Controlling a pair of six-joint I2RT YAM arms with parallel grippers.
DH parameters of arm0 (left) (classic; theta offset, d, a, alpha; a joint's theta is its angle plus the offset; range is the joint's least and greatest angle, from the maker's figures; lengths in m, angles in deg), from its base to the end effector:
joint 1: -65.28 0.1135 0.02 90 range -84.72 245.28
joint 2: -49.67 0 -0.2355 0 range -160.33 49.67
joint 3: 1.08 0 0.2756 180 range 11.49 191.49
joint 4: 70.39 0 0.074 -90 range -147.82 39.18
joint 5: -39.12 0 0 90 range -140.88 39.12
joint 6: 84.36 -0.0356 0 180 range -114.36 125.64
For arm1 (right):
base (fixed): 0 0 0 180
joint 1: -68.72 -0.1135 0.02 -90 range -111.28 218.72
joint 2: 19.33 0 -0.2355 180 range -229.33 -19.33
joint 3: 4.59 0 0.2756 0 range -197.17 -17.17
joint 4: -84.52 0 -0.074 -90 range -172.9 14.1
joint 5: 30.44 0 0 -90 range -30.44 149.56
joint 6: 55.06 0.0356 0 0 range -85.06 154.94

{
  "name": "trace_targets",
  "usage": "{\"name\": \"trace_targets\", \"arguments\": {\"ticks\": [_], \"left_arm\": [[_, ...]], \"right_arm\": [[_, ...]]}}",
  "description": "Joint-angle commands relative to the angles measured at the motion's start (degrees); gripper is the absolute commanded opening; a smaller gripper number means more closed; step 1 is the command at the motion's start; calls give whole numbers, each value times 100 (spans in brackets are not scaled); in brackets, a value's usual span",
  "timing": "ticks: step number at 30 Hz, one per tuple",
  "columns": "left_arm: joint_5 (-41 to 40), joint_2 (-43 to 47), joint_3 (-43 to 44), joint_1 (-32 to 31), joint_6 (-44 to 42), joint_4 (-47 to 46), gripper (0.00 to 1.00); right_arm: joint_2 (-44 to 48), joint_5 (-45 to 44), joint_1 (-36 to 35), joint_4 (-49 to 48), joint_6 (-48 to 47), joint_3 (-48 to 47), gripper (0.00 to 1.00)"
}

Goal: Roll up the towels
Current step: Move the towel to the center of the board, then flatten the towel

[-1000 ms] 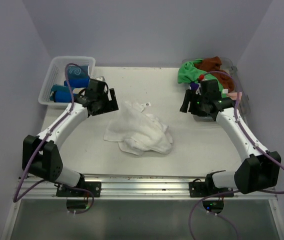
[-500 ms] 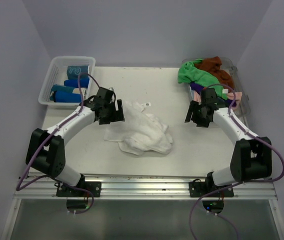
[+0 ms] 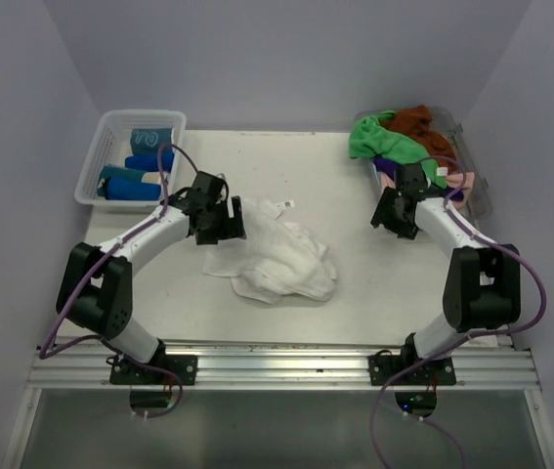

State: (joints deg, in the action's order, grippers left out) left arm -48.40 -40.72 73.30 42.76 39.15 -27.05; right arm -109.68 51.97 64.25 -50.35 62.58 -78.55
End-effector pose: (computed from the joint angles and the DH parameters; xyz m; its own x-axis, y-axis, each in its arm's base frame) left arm 0.3157 -0.1326 0.1787 -0.8851 -0.2301 -0.4045 -0.1027 0.9444 -0.3125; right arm 0.3373 0.0217 0.1752 -0.7830 0.4000 -0.4763 0.3937 0.9116 0.1184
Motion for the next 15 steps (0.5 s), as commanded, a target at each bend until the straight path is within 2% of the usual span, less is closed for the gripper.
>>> {"name": "trace_targets", "arguments": {"ticks": [1,7,10,15], "left_arm": [[95,-40,-54,20,-38,-264,83],[-54,-14,-54,20,-47,-115,83],[-142,109,-98,20,14,-62,83],[-529,153,-72,37,146,88,82]], "right_arm": [[-193,-444,60,-601,22,-602,68],[-72,-59,122,-566,66,-656,68],[507,537,43,-671,84,-95,75],[1526,593,-668,-514,110,557,82]]}}
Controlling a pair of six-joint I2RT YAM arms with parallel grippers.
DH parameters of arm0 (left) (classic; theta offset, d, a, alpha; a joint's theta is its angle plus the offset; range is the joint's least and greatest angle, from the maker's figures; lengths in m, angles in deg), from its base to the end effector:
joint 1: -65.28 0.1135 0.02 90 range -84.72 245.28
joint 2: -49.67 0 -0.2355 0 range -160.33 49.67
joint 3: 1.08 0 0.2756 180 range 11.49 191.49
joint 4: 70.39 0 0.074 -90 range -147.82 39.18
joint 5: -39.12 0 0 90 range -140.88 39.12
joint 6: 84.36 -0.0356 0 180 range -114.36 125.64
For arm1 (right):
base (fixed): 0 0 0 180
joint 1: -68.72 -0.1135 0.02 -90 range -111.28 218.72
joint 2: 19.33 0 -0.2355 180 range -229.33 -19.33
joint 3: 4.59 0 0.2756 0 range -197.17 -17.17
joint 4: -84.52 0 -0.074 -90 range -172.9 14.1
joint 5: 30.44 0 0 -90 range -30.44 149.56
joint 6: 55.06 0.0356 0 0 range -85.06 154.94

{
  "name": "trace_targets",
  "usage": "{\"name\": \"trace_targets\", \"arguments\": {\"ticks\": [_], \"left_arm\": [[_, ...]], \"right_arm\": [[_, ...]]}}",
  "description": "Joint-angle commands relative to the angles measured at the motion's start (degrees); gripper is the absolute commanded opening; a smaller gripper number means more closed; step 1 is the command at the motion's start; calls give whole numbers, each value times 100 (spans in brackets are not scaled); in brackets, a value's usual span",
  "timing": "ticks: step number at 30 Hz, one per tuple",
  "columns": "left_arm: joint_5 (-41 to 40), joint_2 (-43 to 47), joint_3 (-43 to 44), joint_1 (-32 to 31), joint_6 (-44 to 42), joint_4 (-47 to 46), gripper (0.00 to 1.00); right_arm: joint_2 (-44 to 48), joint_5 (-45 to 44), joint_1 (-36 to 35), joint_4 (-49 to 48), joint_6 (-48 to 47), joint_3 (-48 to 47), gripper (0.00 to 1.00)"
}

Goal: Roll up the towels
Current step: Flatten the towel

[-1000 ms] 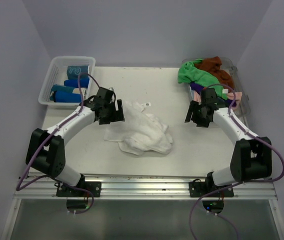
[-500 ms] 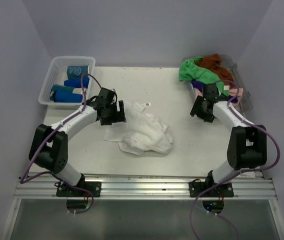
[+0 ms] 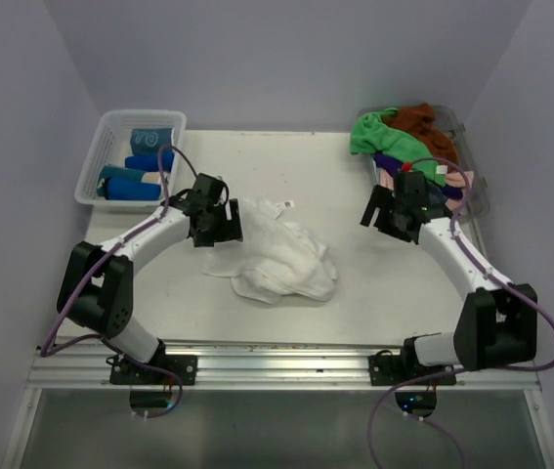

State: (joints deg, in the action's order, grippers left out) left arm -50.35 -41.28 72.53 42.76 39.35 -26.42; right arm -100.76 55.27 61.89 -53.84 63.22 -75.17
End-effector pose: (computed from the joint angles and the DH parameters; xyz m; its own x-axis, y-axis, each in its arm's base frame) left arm 0.3136 -0.1304 0.1707 -0.8889 -0.2322 -0.3948 -0.1277 0.9534 -0.2732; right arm 0.3203 0.0357 0.2076 -0.7284 0.3886 -0.5643 0.3085 0.9214 0.2362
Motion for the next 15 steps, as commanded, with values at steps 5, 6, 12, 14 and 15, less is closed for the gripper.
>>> {"name": "trace_targets", "arguments": {"ticks": [5,6,12,14,15], "left_arm": [[-686,420,-292,38,408,525,79],[-721,691,-616,46,460,473,80],[-643,923,-1374,82,732,297,92],[-581,852,-1515,81,794,175,91],[-581,799,-1629,81,838,-9,90]], "right_arm": [[1146,612,-1539,-84,240,806,85],[1234,718,-1793,-128,258,921,86],[1700,1658,-2374,-190,136,1466,89],[1683,1713,-2524,-190,100,1554,90],[1657,1721,-2647,-286,82,1607,91]]}}
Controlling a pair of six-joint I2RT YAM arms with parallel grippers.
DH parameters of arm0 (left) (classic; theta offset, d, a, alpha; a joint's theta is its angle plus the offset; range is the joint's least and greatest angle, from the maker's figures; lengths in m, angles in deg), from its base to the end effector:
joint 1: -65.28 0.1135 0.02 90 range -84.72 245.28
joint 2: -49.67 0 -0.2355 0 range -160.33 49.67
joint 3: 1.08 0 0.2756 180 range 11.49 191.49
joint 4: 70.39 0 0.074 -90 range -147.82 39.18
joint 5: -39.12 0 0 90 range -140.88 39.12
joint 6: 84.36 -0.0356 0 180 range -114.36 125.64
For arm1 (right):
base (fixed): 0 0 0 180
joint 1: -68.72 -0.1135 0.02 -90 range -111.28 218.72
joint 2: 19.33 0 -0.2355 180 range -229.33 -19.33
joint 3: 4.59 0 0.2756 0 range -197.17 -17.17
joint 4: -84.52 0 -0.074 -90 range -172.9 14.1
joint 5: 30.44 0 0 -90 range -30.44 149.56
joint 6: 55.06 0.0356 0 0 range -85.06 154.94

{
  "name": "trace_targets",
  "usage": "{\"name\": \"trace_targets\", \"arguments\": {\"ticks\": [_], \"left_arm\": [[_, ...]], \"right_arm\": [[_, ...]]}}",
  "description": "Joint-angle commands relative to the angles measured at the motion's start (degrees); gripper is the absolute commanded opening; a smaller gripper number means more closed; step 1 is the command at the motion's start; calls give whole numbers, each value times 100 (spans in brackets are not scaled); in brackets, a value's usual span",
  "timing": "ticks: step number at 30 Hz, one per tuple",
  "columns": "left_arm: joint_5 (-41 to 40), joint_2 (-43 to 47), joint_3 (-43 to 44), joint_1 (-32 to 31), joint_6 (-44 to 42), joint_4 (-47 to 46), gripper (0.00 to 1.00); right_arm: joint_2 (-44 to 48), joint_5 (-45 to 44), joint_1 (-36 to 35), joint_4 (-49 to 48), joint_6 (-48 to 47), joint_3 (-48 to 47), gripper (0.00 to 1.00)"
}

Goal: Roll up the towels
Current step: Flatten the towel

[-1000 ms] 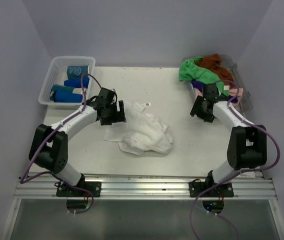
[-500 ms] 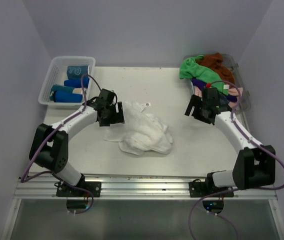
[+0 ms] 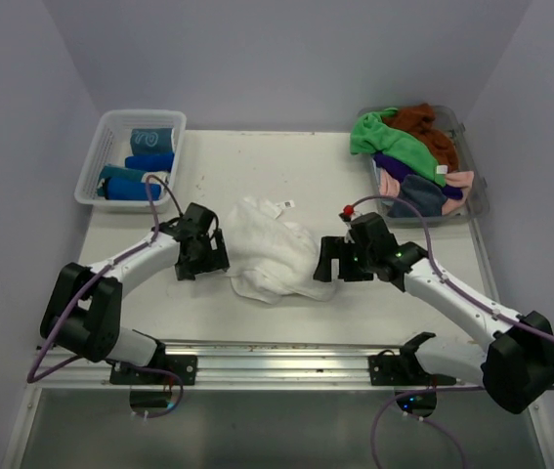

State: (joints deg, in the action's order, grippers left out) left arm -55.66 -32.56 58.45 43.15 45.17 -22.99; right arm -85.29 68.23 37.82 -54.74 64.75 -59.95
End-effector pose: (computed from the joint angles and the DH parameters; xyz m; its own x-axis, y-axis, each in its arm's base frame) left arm 0.2602 -0.1026 0.1375 -0.8940 -0.3211 -0.3124 -0.2851 0.9457 -0.1562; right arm 0.2231 0.1398 0.1926 -0.8739 0.0497 -0.4835 -0.1775 0.8934 0.4127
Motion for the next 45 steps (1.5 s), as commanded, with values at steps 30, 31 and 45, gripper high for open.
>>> {"name": "trace_targets", "arguments": {"ticks": [30,31,45], "left_arm": [[354,-30,6271,1703,-639,393,0],[363,32,6395,1773,-648,428,0],[-717,2098,2179,2204,-148,595,0]], "right_arm": [[-1939,-1535,690,892,-1249,-6995,2],[-1887,-1413,690,901,-1249,-7033,2],[399,-15,-531,-39,200,-1668,52]]}}
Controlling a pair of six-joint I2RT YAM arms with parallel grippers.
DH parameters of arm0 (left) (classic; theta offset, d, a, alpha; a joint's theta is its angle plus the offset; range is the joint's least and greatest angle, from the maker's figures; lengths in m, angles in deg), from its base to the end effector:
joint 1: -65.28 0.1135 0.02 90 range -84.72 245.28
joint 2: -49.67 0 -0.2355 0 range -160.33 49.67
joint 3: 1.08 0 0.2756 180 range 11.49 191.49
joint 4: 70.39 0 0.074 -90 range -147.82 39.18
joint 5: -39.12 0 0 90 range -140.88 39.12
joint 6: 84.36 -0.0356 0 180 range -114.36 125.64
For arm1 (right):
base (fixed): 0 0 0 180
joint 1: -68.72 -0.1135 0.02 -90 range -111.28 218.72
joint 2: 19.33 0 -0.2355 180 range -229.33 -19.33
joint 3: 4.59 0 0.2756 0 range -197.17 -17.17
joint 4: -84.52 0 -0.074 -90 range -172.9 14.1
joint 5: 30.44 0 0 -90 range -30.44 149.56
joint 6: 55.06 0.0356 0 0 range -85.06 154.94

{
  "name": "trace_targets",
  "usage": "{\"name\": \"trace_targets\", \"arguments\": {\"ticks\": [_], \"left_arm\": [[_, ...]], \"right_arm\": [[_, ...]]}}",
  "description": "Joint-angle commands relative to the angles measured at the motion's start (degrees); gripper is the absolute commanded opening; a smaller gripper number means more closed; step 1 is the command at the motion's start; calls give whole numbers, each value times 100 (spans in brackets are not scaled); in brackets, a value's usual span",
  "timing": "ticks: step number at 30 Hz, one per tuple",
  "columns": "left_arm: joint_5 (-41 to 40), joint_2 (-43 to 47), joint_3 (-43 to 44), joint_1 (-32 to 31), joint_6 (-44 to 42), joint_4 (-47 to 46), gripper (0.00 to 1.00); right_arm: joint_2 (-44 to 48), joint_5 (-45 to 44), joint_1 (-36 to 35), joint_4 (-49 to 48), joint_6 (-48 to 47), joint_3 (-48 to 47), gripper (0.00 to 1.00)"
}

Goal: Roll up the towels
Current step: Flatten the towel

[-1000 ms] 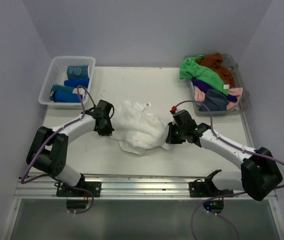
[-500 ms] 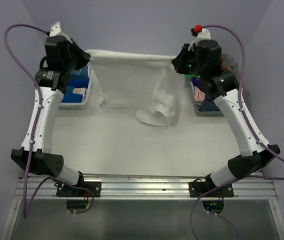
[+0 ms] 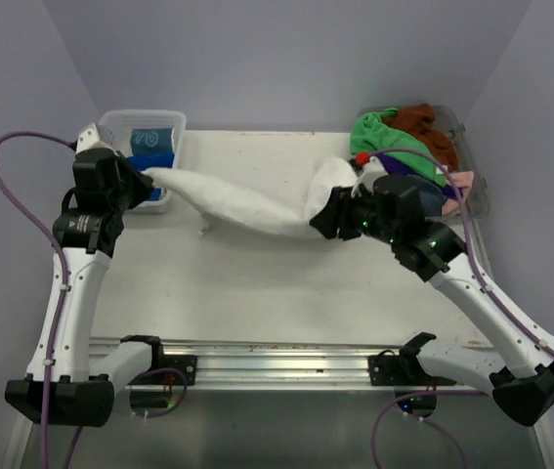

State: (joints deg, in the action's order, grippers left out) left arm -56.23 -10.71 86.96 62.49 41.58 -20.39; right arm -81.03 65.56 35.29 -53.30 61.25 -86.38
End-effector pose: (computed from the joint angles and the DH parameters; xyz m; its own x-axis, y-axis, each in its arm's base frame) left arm 0.2488 -0.0088 0.4046 -0.2853 -0.5712 -0.7697 -0.2533 0.8194 -0.5142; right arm 0.2221 0.1511 0.3744 -0.5600 0.1585 -0.8132 -0.4245 0.7880 0.4459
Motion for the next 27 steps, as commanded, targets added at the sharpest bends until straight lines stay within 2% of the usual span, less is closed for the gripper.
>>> {"name": "trace_targets", "arguments": {"ticks": [1,2,3,6,8,11,14,18,23,27], "left_arm": [[-687,-105,-777,392,237,396,0],[-722,-184,-857,489,246,518,0],[-740,-219,-849,568,255,598,0],[-775,-334,-744,736,220,678,0],[-775,-360,-673,753,211,678,0],[-828,-396,-612,745,203,713,0],[-845,-404,-612,745,185,722,0],[-828,-396,-594,744,194,731,0],[-960,-299,-673,753,220,678,0],[-916,-299,-752,753,229,634,0]], "right_arm": [[-158,166,-304,-61,542,1145,55],[-220,8,-313,88,508,1277,57],[-255,-507,-313,368,385,1435,59],[-229,-1336,-208,502,131,1507,64],[-447,-1575,220,485,33,1446,64],[-1079,-1286,1115,406,146,1270,64],[-1676,-830,1557,-67,462,1138,61],[-2415,-802,1594,-323,867,778,60],[-2883,-636,1647,-1261,1429,979,60],[-3278,-435,1638,-1422,1544,883,57]]}}
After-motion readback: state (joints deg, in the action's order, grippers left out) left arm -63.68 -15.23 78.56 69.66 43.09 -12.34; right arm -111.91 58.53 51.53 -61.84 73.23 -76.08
